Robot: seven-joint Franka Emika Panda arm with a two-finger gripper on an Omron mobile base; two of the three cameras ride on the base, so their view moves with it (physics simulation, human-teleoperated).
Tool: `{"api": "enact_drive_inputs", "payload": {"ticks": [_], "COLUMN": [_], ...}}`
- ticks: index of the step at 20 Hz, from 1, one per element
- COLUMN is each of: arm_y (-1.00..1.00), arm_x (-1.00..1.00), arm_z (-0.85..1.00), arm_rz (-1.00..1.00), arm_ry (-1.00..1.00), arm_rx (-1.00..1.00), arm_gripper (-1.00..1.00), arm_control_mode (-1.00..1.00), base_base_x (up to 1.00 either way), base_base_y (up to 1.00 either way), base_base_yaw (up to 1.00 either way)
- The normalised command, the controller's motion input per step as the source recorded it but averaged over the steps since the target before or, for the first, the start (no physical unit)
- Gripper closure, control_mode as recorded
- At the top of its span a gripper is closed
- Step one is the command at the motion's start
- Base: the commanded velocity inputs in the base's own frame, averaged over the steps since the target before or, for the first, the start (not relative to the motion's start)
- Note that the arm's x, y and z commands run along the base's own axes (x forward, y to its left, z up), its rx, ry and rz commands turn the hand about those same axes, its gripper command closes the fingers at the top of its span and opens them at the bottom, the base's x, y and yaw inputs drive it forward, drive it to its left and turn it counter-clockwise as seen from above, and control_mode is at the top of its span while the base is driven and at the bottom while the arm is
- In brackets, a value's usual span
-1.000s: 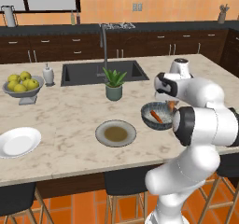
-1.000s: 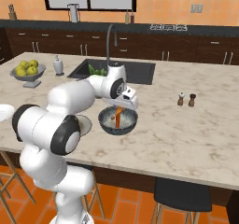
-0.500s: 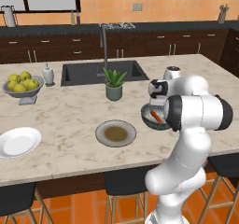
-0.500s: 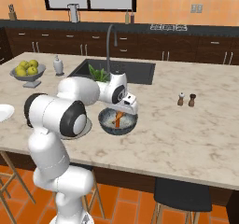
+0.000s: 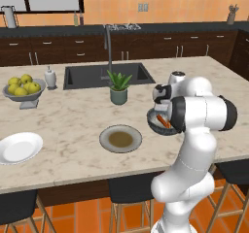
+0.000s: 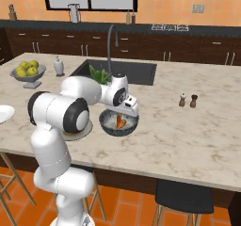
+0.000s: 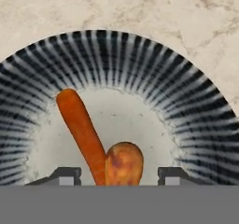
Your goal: Pick the chicken drumstick and carrot from their plates and place them in the bowl. Then put the bowl in the fridge.
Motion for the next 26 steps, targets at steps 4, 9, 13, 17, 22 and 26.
{"api": "enact_drive_inputs", "payload": {"ticks": [4, 9, 13, 17, 22, 26], "arm_y": [-0.04, -0.25, -0.13, 0.00, 0.03, 0.02], "arm_x": [-0.38, -1.00, -0.78, -0.16, 0.19, 0.50], "arm_z": [0.35, 0.39, -0.07, -0.59, -0.40, 0.00], "arm_rz": [-0.07, -0.18, -0.08, -0.09, -0.10, -0.17], "arm_ry": [-0.01, -0.01, 0.02, 0.00, -0.05, -0.04], "arm_rx": [0.03, 0.11, 0.03, 0.06, 0.03, 0.00], "arm_gripper": [-1.00, -1.00, -1.00, -1.00, -1.00, -1.00], "arm_control_mode": [-1.00, -1.00, -1.00, -1.00, -1.00, -1.00], "base_base_x": [0.00, 0.00, 0.00, 0.00, 0.00, 0.00], "base_base_y": [0.00, 0.00, 0.00, 0.00, 0.00, 0.00], "base_base_yaw": [0.00, 0.00, 0.00, 0.00, 0.00, 0.00]}}
